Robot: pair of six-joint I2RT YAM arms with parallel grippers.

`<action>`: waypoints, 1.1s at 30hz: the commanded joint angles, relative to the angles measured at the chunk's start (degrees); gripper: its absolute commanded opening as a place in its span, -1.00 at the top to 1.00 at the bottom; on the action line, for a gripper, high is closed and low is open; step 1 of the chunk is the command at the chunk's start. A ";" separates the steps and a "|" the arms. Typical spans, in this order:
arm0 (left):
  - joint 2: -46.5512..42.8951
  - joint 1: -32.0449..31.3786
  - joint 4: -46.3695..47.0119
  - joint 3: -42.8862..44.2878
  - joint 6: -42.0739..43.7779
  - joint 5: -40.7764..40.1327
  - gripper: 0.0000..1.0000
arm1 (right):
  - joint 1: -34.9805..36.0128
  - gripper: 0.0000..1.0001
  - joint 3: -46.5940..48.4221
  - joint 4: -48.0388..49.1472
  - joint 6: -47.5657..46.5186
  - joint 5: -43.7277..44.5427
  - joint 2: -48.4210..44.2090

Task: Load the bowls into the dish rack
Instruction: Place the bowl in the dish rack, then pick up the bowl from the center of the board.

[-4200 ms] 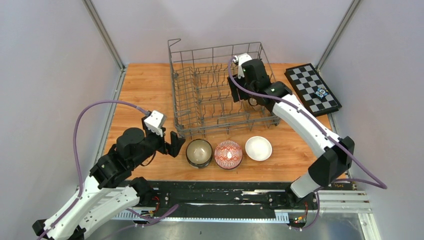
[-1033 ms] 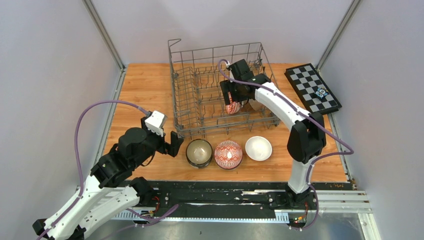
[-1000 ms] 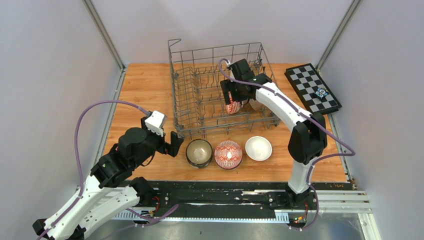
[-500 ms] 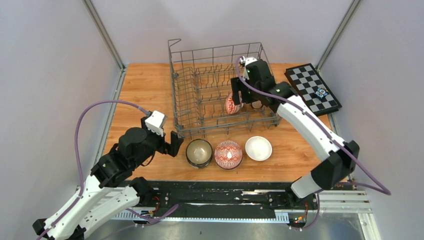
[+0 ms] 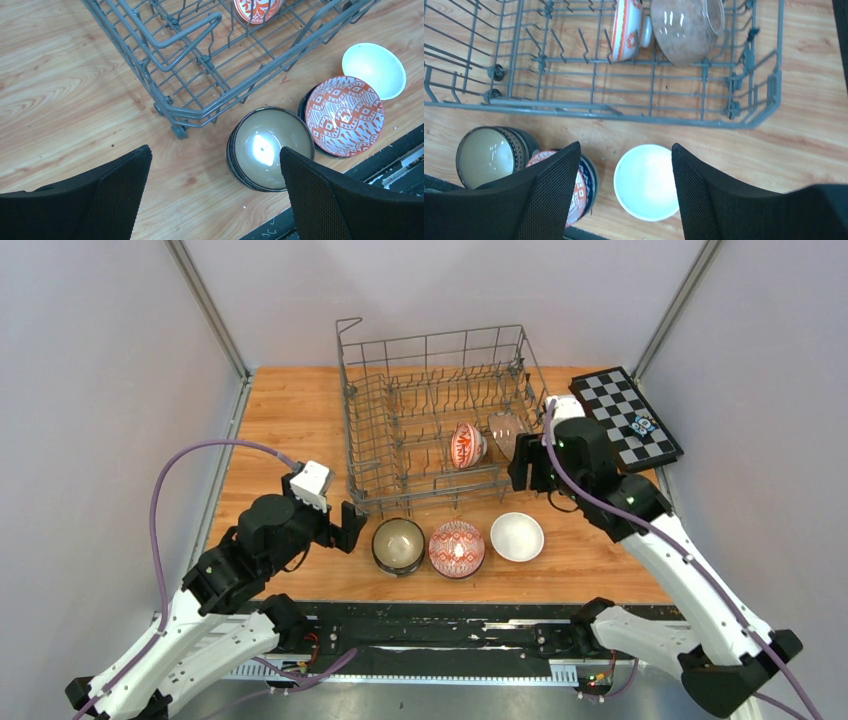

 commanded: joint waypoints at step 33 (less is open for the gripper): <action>1.75 0.38 0.27 -0.61 -4.16 7.35 -1.00 | -0.41 -0.11 -35.30 -0.55 28.68 10.86 -11.14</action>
